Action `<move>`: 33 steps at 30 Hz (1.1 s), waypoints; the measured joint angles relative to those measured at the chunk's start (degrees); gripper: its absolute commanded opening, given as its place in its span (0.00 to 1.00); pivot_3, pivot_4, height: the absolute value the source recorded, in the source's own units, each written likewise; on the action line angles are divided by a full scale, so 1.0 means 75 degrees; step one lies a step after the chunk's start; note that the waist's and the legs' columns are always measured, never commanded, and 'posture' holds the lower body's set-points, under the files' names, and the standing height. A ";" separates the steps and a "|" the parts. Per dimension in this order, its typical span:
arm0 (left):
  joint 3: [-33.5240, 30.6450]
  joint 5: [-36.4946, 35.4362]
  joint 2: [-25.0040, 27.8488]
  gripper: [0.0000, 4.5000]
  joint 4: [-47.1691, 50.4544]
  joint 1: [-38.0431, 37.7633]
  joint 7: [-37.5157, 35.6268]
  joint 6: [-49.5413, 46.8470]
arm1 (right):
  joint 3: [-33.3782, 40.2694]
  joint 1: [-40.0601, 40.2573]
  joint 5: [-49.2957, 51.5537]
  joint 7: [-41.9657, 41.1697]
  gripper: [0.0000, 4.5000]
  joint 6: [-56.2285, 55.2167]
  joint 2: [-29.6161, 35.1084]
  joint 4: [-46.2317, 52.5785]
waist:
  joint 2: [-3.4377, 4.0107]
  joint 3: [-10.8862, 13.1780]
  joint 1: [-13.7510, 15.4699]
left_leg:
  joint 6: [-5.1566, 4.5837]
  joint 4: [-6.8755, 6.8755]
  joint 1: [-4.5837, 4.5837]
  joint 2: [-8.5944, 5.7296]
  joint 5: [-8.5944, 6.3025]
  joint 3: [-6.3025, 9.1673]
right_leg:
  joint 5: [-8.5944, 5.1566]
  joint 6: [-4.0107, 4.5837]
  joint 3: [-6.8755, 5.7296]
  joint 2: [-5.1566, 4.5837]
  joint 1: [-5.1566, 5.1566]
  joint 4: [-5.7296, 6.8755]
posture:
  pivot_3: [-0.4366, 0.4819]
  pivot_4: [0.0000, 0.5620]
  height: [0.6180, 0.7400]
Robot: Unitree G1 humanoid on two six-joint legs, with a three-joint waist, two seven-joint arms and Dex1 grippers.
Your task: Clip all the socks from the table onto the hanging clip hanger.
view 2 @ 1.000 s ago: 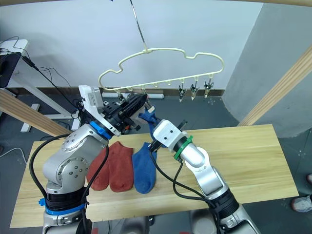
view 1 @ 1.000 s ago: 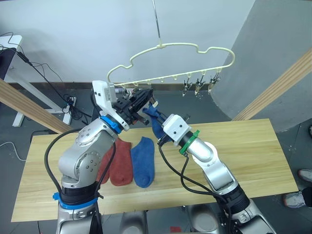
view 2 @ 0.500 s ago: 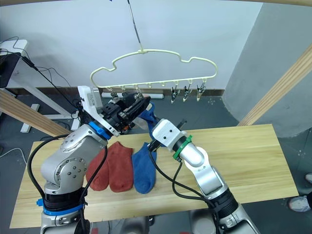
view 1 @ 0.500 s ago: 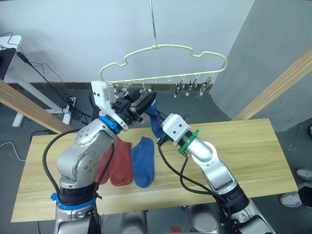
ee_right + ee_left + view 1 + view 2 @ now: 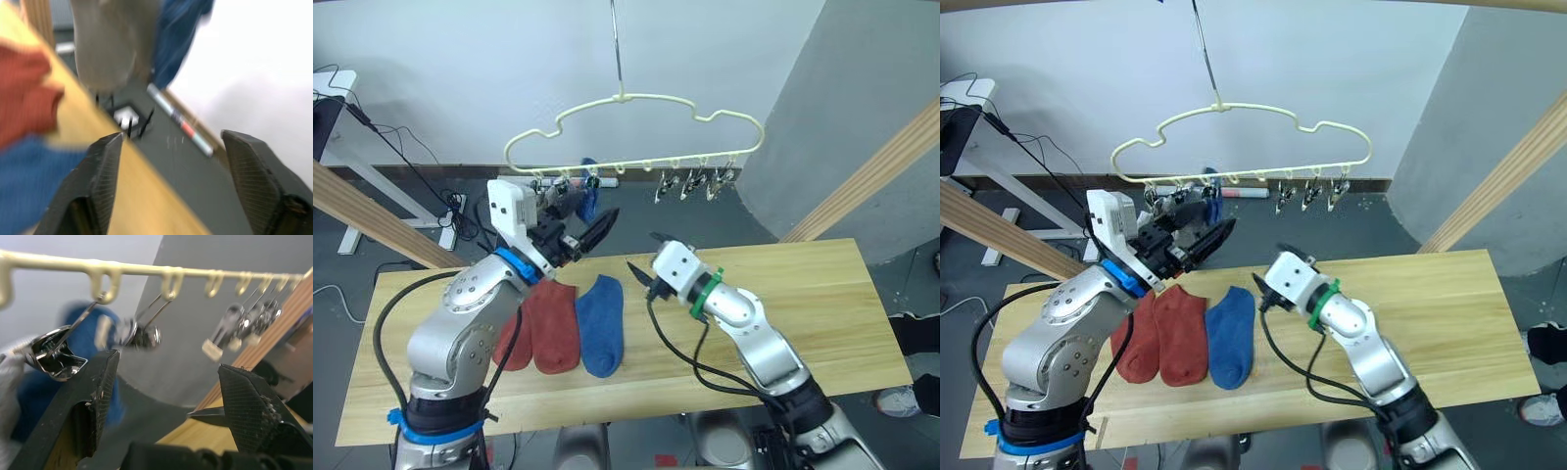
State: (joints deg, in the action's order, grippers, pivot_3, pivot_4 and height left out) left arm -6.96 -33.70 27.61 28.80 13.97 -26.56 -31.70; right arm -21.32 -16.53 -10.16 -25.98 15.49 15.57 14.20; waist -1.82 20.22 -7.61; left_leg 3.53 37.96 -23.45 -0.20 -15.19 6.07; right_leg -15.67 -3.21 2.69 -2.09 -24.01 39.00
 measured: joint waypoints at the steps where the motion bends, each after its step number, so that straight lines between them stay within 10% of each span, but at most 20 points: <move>1: 0.0011 0.0030 0.0149 0.80 0.0045 -0.0154 -0.0210 0.0130 | 0.0105 0.0112 0.0068 -0.0113 0.74 0.0103 0.0191 0.0223 | 0.0002 -0.0001 -0.0007 | 0.0000 0.0000 0.0000 0.0001 0.0000 -0.0003 | 0.0000 0.0000 0.0004 0.0000 -0.0003 0.0001 | 0.26 0.57 1.00; 13: -0.0047 -0.0022 0.1807 0.80 0.0342 -0.1331 -0.2646 0.0828 | 0.2003 0.0169 0.1428 -0.0593 0.74 0.1609 0.0762 0.2140 | 0.0003 -0.0005 0.0026 | 0.0007 0.0001 -0.0001 0.0008 0.0006 -0.0003 | 0.0007 0.0012 -0.0002 0.0002 -0.0005 0.0005 | 0.27 0.52 1.00; 16: -0.0111 -0.0025 0.1829 0.80 0.0342 -0.1306 -0.2713 0.0828 | 0.2306 -0.0061 0.1799 -0.0590 0.74 0.1923 0.0771 0.2397 | 0.0001 -0.0008 0.0037 | 0.0007 0.0000 -0.0003 0.0008 0.0005 0.0000 | 0.0007 0.0012 -0.0008 0.0001 -0.0005 0.0004 | 0.27 0.51 1.00; 21: -0.0135 -0.0040 0.1741 0.80 0.0342 -0.1139 -0.2581 0.0802 | 0.2294 -0.0106 0.2051 -0.0496 0.46 0.2292 0.0663 0.2432 | 0.0001 -0.0012 0.0046 | 0.0007 0.0001 -0.0007 0.0005 0.0006 -0.0002 | 0.0007 0.0012 -0.0009 0.0002 -0.0008 0.0005 | 0.28 0.50 1.00; 33: -0.0135 -0.0067 0.1685 0.80 0.0318 -0.0707 -0.2470 0.0760 | 0.1998 -0.0757 0.2191 0.0147 0.46 0.3252 0.0117 0.2436 | 0.0000 -0.0029 0.0107 | 0.0009 0.0002 -0.0008 0.0002 0.0008 0.0002 | 0.0008 0.0014 -0.0014 0.0002 -0.0010 0.0009 | 0.28 0.48 1.00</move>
State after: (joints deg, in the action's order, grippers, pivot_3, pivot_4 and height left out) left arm -7.97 -34.20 40.25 31.18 8.67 -45.09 -26.00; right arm -6.33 -22.21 6.28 -24.88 39.88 16.45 32.47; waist -1.82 20.00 -6.81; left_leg 3.60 37.97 -23.50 -0.18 -15.13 6.09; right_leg -15.61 -3.10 2.59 -2.08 -24.08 39.07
